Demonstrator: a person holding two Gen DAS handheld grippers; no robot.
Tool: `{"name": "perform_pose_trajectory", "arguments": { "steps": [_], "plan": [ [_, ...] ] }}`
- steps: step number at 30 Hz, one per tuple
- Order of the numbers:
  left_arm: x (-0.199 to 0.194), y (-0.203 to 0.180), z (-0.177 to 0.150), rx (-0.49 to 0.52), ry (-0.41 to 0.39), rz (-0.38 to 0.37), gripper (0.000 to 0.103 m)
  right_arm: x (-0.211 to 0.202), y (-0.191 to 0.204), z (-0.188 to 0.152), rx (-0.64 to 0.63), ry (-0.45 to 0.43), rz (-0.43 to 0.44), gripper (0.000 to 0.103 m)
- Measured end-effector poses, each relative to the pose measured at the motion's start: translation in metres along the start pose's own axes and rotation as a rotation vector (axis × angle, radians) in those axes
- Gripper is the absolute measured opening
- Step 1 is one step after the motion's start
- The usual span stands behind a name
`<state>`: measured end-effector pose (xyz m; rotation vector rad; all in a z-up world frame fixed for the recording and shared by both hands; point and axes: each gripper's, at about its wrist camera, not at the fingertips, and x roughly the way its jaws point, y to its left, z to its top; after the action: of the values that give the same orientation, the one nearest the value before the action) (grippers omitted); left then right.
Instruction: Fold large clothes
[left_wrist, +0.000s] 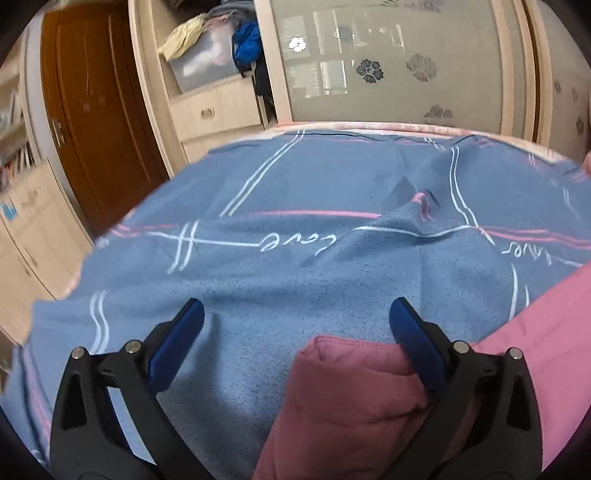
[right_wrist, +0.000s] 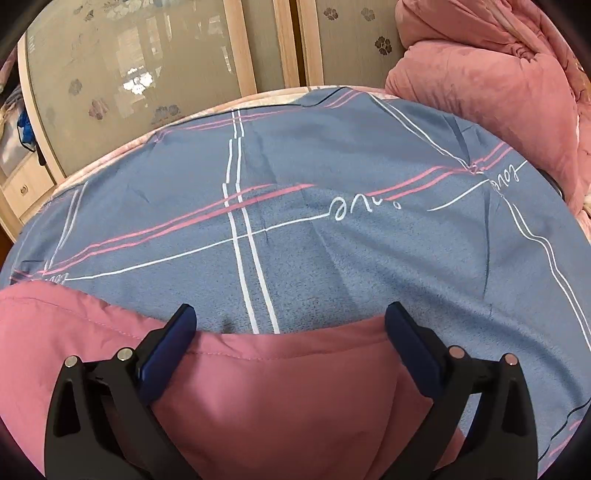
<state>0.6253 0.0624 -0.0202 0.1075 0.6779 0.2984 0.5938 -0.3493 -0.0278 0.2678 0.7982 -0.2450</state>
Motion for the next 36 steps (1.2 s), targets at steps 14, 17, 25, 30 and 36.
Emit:
{"name": "perform_pose_trajectory", "arguments": {
  "steps": [14,17,25,30,36],
  "plan": [
    [-0.258,0.004,-0.058,0.029,-0.306,-0.228,0.101,-0.252,-0.022,-0.101,-0.055,-0.371,0.214,0.102],
    [-0.298,0.01,-0.107,0.014,-0.232,-0.267,0.101,-0.289,-0.018,-0.15,-0.137,-0.394,0.187,0.102],
    [-0.336,0.015,-0.224,-0.022,-0.023,-0.255,0.101,-0.325,-0.028,-0.257,-0.194,-0.263,0.114,0.102],
    [-0.362,0.013,-0.248,0.008,-0.054,-0.238,0.101,-0.351,-0.027,-0.288,-0.193,-0.264,0.086,0.102],
    [-0.402,0.012,-0.267,0.009,-0.155,-0.231,0.101,-0.374,-0.024,-0.311,-0.216,-0.297,0.1,0.102]
  ]
}}
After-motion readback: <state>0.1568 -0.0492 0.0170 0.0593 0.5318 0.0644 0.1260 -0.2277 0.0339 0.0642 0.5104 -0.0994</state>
